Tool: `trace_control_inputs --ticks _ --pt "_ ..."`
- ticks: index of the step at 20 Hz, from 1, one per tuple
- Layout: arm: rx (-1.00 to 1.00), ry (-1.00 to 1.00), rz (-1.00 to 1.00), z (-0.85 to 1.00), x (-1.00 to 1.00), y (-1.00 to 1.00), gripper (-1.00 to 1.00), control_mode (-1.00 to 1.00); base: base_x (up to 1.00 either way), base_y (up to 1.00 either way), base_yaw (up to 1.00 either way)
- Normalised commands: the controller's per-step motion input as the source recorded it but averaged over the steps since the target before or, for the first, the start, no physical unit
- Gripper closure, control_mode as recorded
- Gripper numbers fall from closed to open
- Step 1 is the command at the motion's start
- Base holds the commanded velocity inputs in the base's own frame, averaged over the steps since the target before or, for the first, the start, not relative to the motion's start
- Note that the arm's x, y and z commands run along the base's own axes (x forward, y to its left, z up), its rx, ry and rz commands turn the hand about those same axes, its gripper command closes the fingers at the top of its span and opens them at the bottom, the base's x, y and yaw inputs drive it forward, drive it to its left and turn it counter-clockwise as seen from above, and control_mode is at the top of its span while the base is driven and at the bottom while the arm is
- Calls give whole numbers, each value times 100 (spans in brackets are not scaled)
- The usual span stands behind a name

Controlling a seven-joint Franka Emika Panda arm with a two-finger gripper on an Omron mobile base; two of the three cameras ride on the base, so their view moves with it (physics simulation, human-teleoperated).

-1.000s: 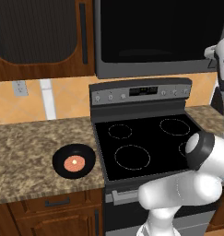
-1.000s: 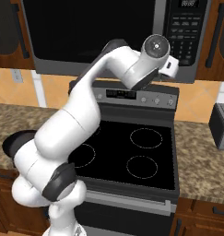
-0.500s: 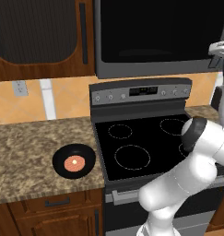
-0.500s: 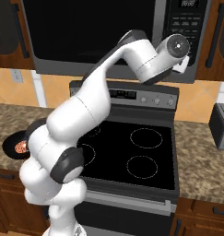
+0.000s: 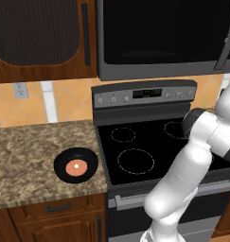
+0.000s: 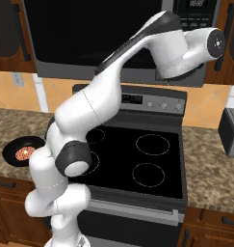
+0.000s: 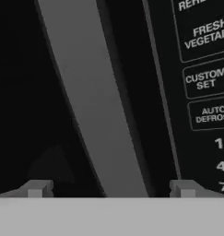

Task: Open the microwave, place the bowl with waffle inside the microwave, then close the microwave door and turn it on.

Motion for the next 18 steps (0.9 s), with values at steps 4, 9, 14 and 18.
trace_control_inputs --ticks 4,9,14,18 --pt "-18 -76 -17 -55 -7 100 -100 -100 0 0 0" --pt "-27 -45 -19 -94 21 100 -100 -100 0 0 0" --pt "-26 -20 -20 -81 50 100 -100 -100 0 0 0" --pt "-22 -14 -16 -39 38 100 -100 -100 0 0 0"
